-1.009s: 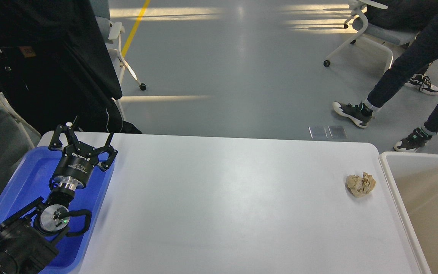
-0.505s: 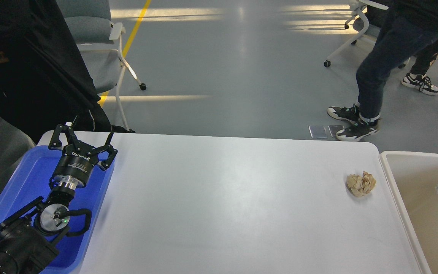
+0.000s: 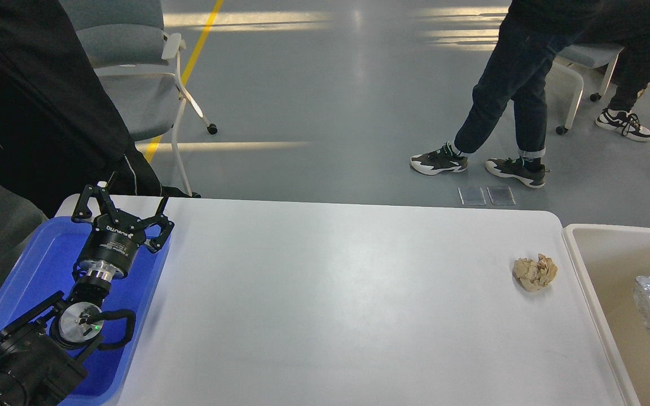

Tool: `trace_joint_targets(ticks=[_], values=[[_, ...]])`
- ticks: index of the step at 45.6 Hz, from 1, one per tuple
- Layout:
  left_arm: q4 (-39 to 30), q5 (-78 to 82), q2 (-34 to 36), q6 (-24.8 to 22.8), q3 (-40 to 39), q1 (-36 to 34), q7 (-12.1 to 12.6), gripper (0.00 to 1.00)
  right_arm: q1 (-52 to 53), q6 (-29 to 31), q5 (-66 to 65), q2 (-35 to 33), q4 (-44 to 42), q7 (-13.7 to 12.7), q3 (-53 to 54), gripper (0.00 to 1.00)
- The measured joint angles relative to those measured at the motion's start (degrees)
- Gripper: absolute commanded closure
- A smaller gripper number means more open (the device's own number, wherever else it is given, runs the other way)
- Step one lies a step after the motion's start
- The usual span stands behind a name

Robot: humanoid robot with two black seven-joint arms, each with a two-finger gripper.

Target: Tidy desktop

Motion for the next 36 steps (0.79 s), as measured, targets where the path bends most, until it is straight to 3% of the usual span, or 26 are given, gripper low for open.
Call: trace_joint_targets(ticks=[9, 15, 19, 22, 36], values=[[0.00, 0.00, 0.00, 0.00, -0.02, 0.00, 0.00, 0.00, -0.10, -0.11, 0.03, 1.10, -1.51, 0.00, 0.35, 1.00], [0.00, -0.01, 0.00, 0.00, -0.02, 0.01, 0.00, 0.00, -0.16, -0.12, 0.03, 1.39, -1.93, 0.00, 0.41, 0.62], [0.00, -0.01, 0.00, 0.00, -0.02, 0.01, 0.00, 0.00, -0.21, -0.12, -0.35, 1.50, -2.18, 0.07, 0.11, 0.18], [0.00, -0.01, 0.00, 0.00, -0.02, 0.01, 0.00, 0.00, -0.21, -0.20, -0.48, 1.51, -2.28, 0.13, 0.03, 0.03], [0.00, -0.01, 0.00, 0.02, 0.02, 0.01, 0.00, 0.00, -0.60, -1.34, -0.84, 1.53, -2.57, 0.29, 0.18, 0.00]])
